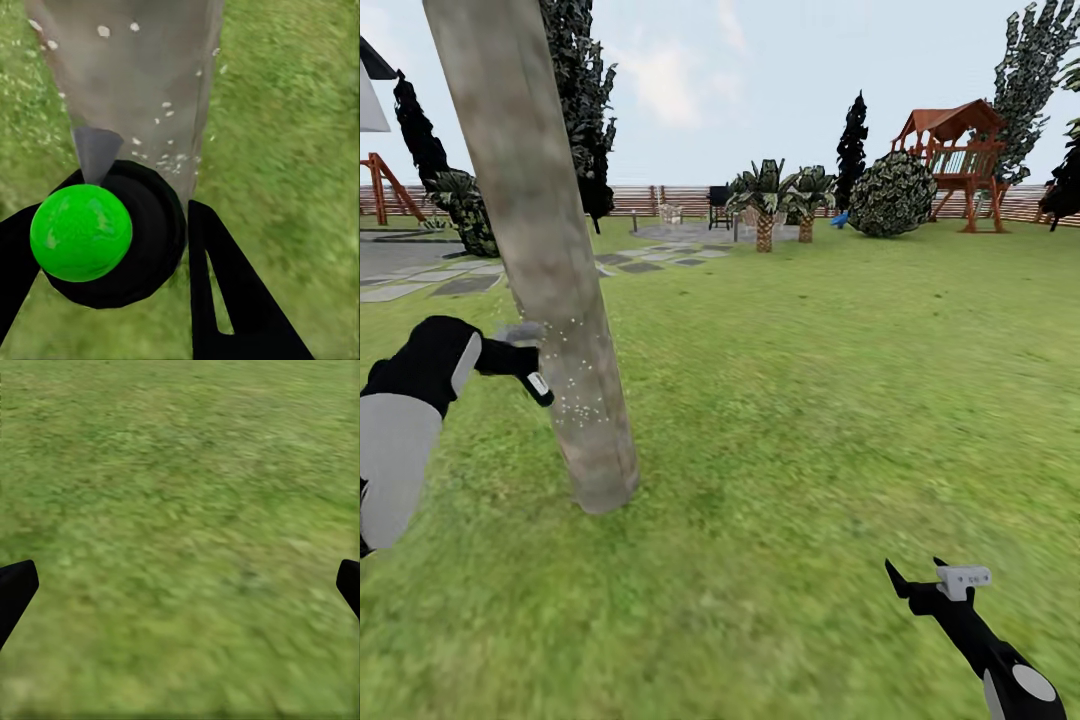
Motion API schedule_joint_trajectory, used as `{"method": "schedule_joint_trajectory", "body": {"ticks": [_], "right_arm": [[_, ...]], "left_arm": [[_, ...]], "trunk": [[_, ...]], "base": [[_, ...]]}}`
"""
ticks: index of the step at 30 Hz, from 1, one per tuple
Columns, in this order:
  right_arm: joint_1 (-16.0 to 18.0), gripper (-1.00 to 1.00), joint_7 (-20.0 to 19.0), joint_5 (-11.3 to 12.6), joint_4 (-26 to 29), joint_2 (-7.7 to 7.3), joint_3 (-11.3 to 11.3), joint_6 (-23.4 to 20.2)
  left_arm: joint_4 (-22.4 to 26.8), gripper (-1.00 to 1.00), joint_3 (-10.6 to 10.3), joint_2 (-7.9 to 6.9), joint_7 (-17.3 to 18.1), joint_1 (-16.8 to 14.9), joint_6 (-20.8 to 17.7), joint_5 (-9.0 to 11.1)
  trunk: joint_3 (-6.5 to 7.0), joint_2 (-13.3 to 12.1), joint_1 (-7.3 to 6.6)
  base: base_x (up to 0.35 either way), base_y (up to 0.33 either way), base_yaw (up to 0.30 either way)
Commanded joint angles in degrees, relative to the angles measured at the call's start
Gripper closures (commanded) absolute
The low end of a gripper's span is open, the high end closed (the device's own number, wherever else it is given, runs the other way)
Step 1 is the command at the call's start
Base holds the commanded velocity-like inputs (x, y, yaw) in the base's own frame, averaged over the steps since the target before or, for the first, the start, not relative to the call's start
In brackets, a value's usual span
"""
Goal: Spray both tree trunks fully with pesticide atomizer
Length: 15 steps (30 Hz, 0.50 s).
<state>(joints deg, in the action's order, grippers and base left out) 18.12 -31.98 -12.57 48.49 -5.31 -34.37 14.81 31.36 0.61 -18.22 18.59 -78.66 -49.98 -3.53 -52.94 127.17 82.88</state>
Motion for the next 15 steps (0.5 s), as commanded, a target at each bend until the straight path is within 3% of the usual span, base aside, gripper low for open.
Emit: {"method": "schedule_joint_trajectory", "body": {"ticks": [1, 4, 7, 12, 14, 15], "right_arm": [[0.07, -1.00, -0.26, -0.64, -0.03, 0.04, -0.26, 0.39], [0.07, -1.00, -0.21, -0.67, -0.06, 0.04, -0.26, 0.39], [0.07, -1.00, -0.23, -0.69, -0.06, 0.04, -0.26, 0.39], [0.07, -1.00, -0.27, -0.69, -0.06, 0.04, -0.21, 0.39], [0.07, -1.00, -0.27, -0.70, -0.12, 0.04, -0.17, 0.39], [0.07, -1.00, -0.25, -0.70, -0.14, 0.04, -0.17, 0.39]], "left_arm": [[-0.04, 1.00, 0.03, -0.03, 0.33, -0.97, -0.57, -0.58], [0.31, 1.00, -0.03, -0.01, 0.47, -4.41, -4.24, -1.67], [0.27, 1.00, -0.12, -0.03, 0.76, -4.05, -4.69, -2.01], [0.17, 1.00, -0.03, -1.15, 0.90, 3.11, -3.06, -2.03], [-0.40, 1.00, 0.27, -2.57, 0.92, 6.02, 1.59, -1.99], [-0.41, 1.00, 0.42, -2.66, 0.86, 5.76, 1.65, -2.00]], "trunk": [[-0.06, 0.01, 0.00], [-0.06, 0.01, 0.00], [-0.06, 0.01, 0.00], [-0.06, 0.01, 0.00], [-0.06, 0.01, 0.00], [-0.06, 0.01, 0.00]], "base": [[-0.002, 0.000, 0.000], [0.000, 0.000, 0.000], [0.000, 0.000, 0.000], [0.000, 0.000, 0.000], [0.000, 0.000, 0.000], [0.000, 0.000, 0.000]]}}
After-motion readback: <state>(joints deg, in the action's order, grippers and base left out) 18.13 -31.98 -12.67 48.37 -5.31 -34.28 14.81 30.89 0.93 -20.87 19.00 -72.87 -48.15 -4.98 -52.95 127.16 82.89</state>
